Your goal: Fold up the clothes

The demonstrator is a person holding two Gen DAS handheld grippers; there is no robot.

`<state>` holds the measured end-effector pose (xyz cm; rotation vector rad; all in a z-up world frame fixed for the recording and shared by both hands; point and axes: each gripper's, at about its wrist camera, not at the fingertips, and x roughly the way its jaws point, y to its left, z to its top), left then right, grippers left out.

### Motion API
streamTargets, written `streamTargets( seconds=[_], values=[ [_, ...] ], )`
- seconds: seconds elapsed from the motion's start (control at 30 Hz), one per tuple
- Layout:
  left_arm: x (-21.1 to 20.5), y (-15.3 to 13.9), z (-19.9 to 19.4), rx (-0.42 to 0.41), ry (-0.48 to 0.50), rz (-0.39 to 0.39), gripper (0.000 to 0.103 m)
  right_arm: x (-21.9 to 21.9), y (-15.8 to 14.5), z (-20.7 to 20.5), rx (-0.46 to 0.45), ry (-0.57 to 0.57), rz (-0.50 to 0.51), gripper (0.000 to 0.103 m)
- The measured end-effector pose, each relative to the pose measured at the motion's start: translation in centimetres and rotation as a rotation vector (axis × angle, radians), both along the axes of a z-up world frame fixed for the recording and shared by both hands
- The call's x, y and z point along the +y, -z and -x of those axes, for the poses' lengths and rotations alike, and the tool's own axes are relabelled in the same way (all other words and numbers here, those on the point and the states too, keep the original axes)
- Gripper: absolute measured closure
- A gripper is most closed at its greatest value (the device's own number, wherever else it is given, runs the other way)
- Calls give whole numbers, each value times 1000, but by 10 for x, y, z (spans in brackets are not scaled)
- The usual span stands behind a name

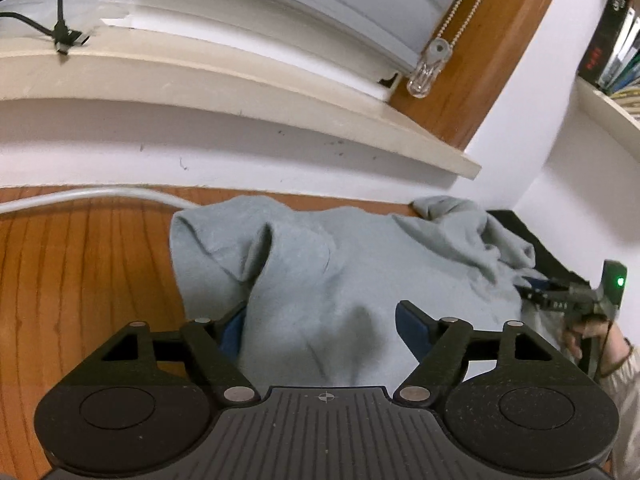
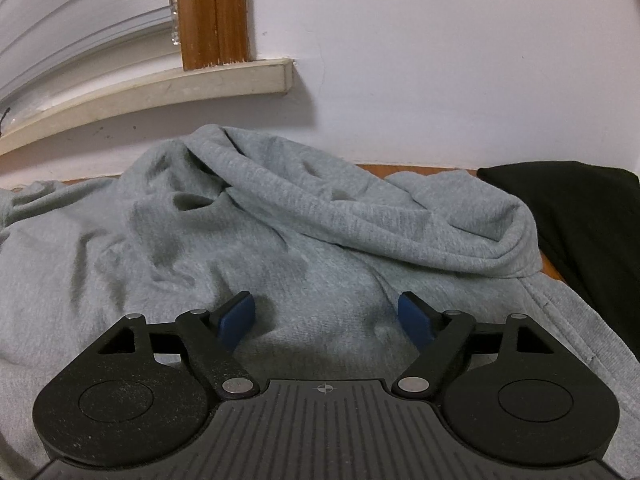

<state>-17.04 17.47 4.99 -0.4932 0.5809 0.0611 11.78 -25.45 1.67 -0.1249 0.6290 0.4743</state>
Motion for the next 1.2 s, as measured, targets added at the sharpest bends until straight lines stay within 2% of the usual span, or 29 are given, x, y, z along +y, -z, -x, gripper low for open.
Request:
streamTargets(
  seconds=[0.03,0.13,0.2,0.27,0.3,0.33,0.37,0.4,0.47,0.53,0.6,0.7,0.73,0.77,0.93,1.03,1.1,1.13,1.17,1.2],
  values=[
    [7,0,-4,-8,-12,26,23,0,0,0,0,0,0,25],
    [38,5,-18,-35,-67,170,24,0,0,0,0,1,-1,25],
    [55,10,-26,-47,-121,253,29,0,0,0,0,1,0,24],
    [66,12,-30,-48,-167,294,44,0,0,-1,1,0,-1,24],
    [68,13,-30,-49,-181,296,48,0,0,-1,1,1,0,24],
    [68,13,-29,-58,-191,287,57,0,0,-1,1,1,0,24],
    [68,13,-27,-66,-200,277,74,0,0,-1,1,1,0,24],
    [67,13,-25,-74,-205,263,85,0,0,-1,2,1,-1,24],
    [62,10,-20,-88,-194,212,100,0,0,-1,2,2,-2,24],
    [52,1,-12,-139,-174,139,100,-1,0,-1,3,2,-2,24],
    [40,-12,-1,-200,-168,25,101,0,0,-1,2,3,-2,24],
    [30,-19,-3,-138,-225,-207,101,0,0,0,2,3,-1,24],
    [32,-16,-8,-71,-280,-274,101,0,0,0,2,3,0,24],
    [34,-12,-10,-28,-307,-304,101,0,0,0,2,3,0,24],
    [42,-4,-11,38,-334,-343,99,0,0,0,2,4,1,24],
    [39,-9,-9,18,-355,-355,93,0,1,0,2,4,1,24],
    [28,-17,-12,-10,-332,-354,81,0,1,-1,2,5,1,24],
    [23,-22,-11,-25,-317,-357,71,0,1,-1,2,5,1,24],
    [19,-26,-8,-42,-295,-367,55,0,1,-1,1,5,2,24],
    [12,-30,-6,-61,-270,-376,46,0,1,-1,1,5,2,24]
  ],
)
